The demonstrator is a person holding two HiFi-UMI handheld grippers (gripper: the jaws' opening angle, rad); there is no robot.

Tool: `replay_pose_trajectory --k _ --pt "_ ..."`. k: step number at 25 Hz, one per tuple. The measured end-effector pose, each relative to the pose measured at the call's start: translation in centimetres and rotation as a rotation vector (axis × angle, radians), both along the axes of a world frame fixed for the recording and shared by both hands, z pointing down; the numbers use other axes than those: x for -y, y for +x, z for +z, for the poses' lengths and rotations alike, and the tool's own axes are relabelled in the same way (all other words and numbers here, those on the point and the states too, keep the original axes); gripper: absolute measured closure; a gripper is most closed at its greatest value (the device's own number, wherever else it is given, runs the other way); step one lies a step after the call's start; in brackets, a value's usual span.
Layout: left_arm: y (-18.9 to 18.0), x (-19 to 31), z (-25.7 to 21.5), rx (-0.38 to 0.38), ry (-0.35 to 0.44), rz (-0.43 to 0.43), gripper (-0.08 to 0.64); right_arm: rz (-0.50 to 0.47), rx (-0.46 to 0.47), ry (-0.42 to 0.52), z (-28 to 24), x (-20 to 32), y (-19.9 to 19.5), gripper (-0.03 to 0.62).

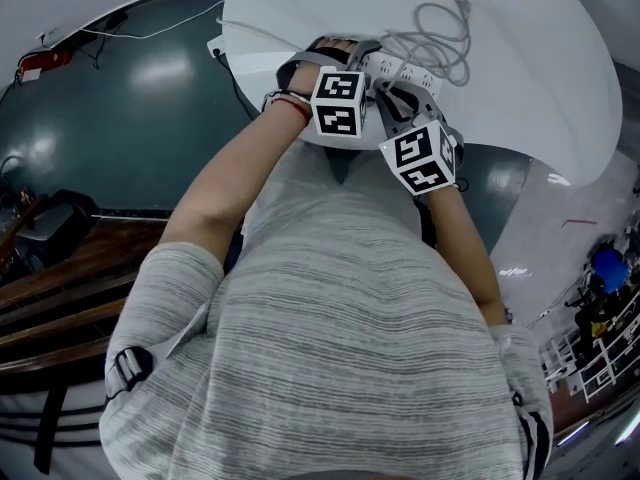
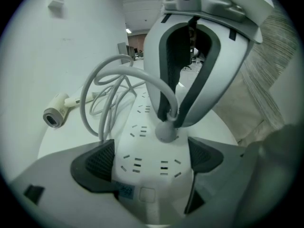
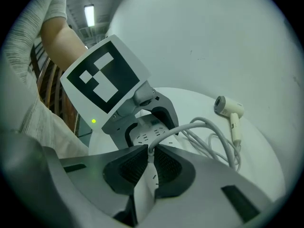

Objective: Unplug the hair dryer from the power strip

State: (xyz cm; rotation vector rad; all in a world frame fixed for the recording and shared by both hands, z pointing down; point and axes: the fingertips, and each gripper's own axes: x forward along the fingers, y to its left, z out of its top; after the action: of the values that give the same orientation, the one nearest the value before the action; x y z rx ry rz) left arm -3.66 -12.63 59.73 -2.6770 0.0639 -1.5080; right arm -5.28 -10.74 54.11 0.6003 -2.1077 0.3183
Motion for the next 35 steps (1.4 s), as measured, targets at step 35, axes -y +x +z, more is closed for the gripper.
replay_pose_trajectory --k 35 --pt "-0.4 -0.2 -1.0 -0.067 0.047 -0.068 0.095 0.216 0.157 0.023 -5.2 8.0 5.0 0.537"
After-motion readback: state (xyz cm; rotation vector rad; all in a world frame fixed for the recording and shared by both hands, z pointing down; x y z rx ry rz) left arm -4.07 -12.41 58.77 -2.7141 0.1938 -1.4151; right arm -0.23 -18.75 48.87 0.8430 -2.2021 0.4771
